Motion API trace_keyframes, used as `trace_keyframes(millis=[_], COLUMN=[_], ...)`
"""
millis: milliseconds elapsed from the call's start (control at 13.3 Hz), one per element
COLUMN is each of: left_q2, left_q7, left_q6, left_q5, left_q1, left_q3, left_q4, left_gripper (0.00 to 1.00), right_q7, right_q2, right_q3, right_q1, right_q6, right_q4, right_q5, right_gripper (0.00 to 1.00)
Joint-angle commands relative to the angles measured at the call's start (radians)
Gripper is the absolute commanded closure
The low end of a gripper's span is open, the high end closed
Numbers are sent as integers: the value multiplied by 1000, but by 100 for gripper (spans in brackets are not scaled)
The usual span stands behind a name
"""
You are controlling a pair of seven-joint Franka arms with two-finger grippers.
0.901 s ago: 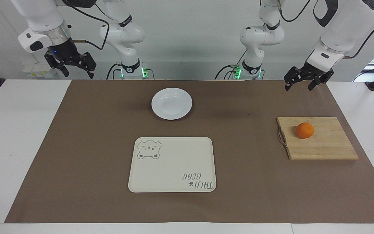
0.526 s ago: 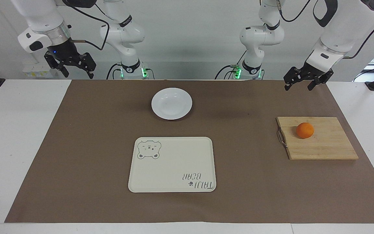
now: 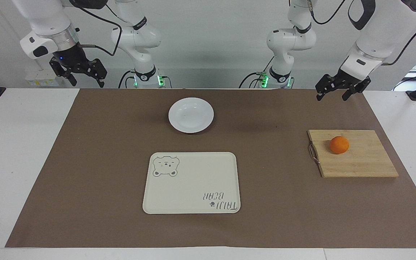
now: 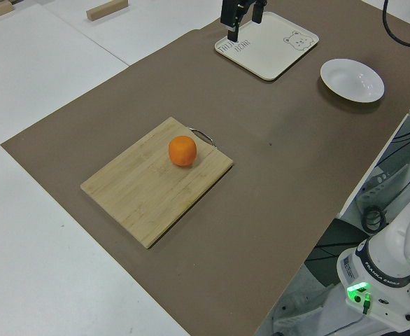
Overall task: Place orange and plate with both arms
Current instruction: 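Lower the left gripper onto the orange on the cutting board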
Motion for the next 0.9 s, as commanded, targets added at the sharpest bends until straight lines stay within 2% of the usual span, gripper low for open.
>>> trace_keyframes(millis=[0,225,826], left_q2=[-3,-3,7], left_q7=[10,99,347], left_q6=[17,77,267], left_q5=[6,6,6], left_q1=[1,21,189], left_q3=[5,16,16], left_q4=[-14,-50,-219], left_gripper=[0,0,0], right_q7=[9,9,7], right_q2=[-17,-17,-19], right_q3=[4,4,4], right_q1=[-7,-7,-7], right_q6=[12,12,12], right_q4=[-24,-24,-24], right_q5=[11,13,13], right_gripper=[0,0,0])
